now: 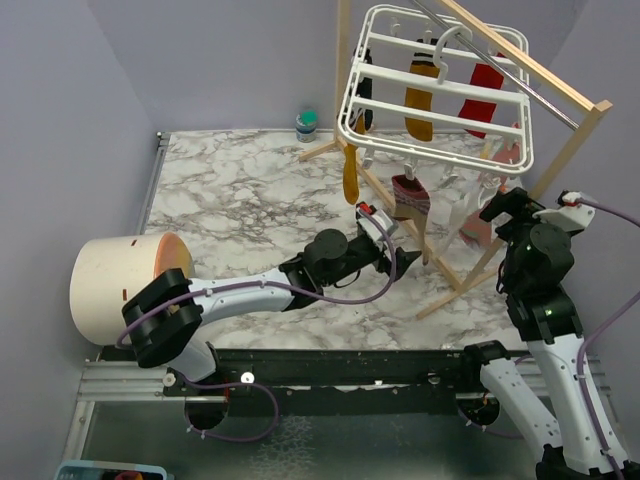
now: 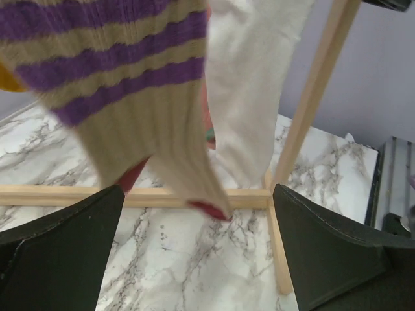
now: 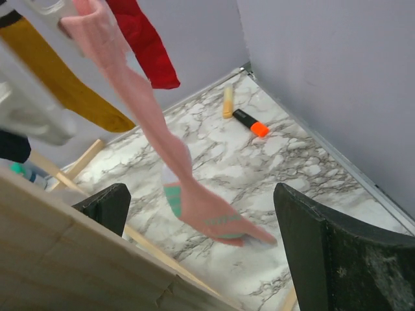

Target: Remove the socks clipped to the hanger

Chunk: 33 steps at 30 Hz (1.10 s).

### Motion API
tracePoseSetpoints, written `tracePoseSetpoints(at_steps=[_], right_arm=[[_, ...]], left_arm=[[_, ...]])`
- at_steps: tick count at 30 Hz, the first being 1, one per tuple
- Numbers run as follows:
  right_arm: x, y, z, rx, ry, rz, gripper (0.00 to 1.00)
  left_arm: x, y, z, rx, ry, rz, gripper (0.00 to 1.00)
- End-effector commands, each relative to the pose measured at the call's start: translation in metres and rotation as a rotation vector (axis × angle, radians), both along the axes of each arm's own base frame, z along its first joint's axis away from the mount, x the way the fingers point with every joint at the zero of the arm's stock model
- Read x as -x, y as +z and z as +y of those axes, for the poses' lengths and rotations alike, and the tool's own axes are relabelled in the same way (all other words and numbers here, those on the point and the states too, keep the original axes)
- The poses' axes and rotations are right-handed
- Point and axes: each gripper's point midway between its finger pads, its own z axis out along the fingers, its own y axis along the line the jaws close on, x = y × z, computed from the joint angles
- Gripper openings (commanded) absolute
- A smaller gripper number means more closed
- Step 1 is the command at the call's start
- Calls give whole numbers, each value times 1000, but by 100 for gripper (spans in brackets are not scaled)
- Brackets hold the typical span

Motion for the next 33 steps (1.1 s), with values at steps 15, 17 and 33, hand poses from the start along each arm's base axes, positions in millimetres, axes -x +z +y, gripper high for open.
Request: tracePoseSetpoints(at_steps=[15, 17, 33], right_arm=[[-16, 16, -32, 58, -213, -24, 100], [-23, 10, -30, 60, -212, 4, 100], [-69, -36, -48, 41, -249, 173, 100]], left_arm=[[78, 19, 13, -9, -356, -4, 99], [77, 16, 14, -20, -350, 0, 99], [75, 15, 23, -50, -317, -3, 99]])
